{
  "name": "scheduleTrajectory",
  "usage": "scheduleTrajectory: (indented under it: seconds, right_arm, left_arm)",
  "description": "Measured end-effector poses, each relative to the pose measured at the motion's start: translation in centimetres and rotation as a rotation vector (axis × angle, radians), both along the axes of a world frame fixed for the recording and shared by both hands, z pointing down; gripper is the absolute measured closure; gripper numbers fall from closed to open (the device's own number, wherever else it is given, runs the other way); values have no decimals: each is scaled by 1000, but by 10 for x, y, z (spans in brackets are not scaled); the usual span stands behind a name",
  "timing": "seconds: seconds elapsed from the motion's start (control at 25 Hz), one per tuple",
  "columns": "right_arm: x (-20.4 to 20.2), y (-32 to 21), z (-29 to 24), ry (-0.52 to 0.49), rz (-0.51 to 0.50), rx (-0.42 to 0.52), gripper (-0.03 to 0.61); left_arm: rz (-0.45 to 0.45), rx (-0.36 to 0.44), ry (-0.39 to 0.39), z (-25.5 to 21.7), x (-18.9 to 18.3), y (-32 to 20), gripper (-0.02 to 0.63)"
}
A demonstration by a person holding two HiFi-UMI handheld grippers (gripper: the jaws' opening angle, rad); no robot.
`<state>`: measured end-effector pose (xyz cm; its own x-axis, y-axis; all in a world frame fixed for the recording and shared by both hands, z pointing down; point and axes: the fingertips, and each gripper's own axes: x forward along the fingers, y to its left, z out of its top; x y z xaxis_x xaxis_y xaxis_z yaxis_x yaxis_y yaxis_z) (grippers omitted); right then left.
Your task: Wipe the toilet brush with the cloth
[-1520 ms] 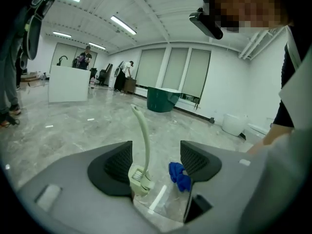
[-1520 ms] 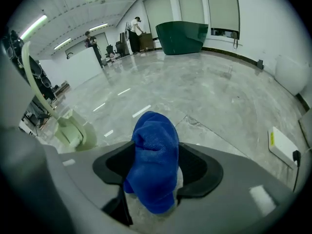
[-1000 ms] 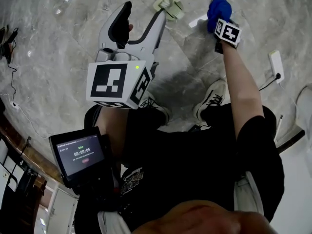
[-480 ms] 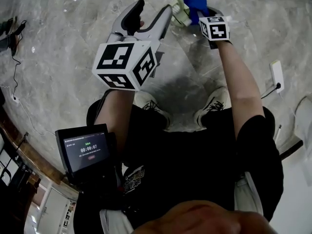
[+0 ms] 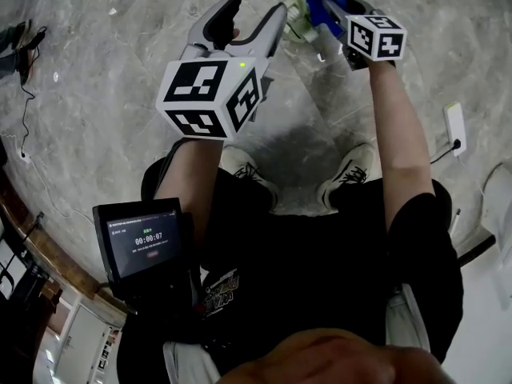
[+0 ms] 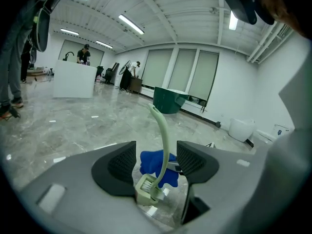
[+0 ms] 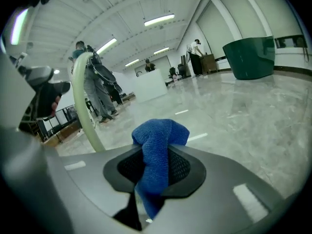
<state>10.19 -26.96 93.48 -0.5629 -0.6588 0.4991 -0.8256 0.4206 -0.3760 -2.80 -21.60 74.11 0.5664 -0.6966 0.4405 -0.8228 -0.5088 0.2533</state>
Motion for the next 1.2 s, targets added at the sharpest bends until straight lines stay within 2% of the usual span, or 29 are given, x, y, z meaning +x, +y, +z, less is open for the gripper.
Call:
scheduleTrajectory:
  seconds: [0.16, 0.32, 0.44, 0.56, 0.68, 0.8, 0.92, 1.08, 1.2]
  right_arm:
    - [-1, -12, -45, -79, -23, 50, 488]
    - [3, -23, -75, -58, -70, 44, 488]
    - [15, -23, -88, -62, -57, 24, 488]
    - [33, -16, -81, 15, -12, 27, 488]
    - [46, 8, -41, 155, -14, -15, 488]
    - [51, 61, 11, 313, -145, -113, 488]
    - [44, 129, 48, 396, -337, -235, 488]
    - [10, 198, 58, 382, -571, -348, 488]
    - [-29, 217, 54, 318, -648, -417, 488]
  left_arm:
    - [-26, 4, -3, -2, -6, -4, 351]
    - [-43, 16, -1, -6, -13, -6, 353]
    - [-46, 13, 1, -5, -13, -7, 353]
    - [-46, 21, 4, -8, -12, -10, 353]
    - [-52, 23, 5, -9, -14, -10, 353]
    - [-44, 26, 18, -10, -12, -8, 353]
    - [-41, 41, -3, -11, -14, -6, 353]
    - [-65, 39, -5, -12, -20, -11, 353]
    - [-96, 16, 35, -14, -25, -15, 353]
